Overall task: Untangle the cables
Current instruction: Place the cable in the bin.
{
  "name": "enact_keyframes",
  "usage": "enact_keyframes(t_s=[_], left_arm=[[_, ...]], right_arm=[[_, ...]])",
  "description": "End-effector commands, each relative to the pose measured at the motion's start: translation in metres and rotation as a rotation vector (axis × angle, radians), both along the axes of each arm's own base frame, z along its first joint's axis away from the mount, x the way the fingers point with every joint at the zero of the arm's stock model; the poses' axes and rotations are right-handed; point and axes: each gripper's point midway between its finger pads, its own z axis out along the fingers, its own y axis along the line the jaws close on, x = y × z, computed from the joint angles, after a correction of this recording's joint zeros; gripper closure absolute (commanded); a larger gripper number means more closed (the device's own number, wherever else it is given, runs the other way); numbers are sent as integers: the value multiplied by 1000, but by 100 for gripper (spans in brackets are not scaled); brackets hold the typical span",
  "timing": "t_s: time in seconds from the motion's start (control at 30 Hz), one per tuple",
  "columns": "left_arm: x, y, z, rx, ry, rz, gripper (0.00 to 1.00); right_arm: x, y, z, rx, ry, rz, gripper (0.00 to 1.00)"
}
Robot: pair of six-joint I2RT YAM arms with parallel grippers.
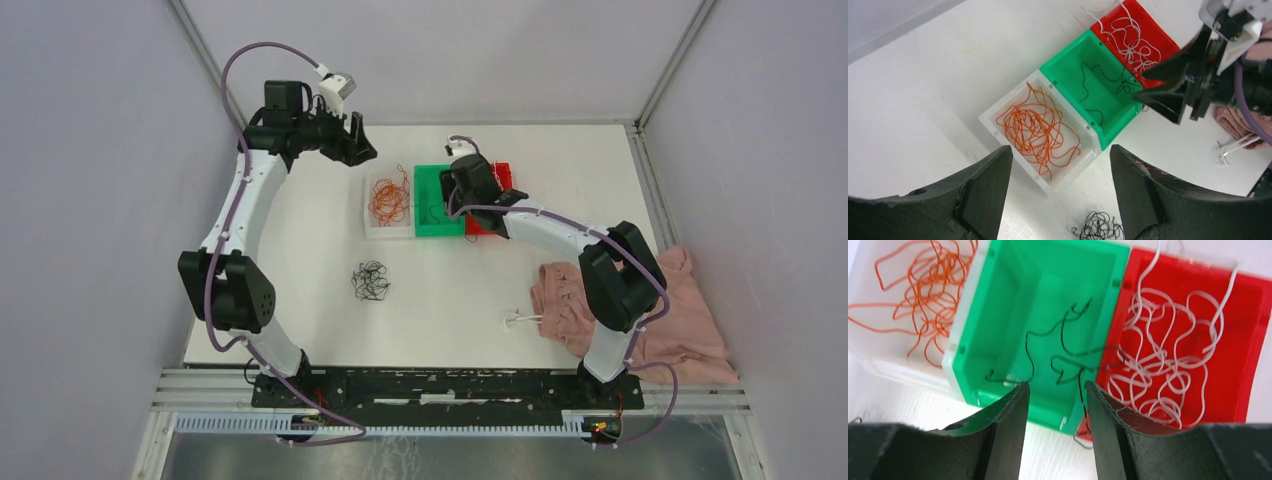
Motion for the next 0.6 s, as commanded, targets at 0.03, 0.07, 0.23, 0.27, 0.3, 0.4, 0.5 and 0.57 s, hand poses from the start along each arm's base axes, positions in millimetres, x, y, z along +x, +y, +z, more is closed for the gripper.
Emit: enact_keyframes(t_s=[0.03, 0.07, 0.23, 0.27, 0.3, 0.4, 0.5, 0.57], left_arm=[[-33, 20, -1, -20, 63, -65, 23], [-35, 24, -2, -29, 68, -65, 23], [-41, 34, 4, -48, 31, -55, 24], [-42, 35, 5, -46, 21, -55, 24], [-44, 35, 6, -45, 11, -57, 24], [-46, 39, 7, -48, -5, -52, 24], [-41, 44, 10, -73, -11, -32, 24], [-37, 46, 9, -85, 0, -24, 25]], right_arm=[[37, 13, 24, -64, -96, 20, 49], [41, 16, 22, -73, -97, 27, 50], [58, 21, 6, -146, -71, 31, 63], [60, 22, 2, -157, -65, 27, 66], [62, 22, -2, -165, -57, 25, 69], [64, 30, -13, -170, -31, 31, 76], [65, 39, -25, -186, -4, 39, 83], [66, 50, -30, -190, 7, 45, 86]])
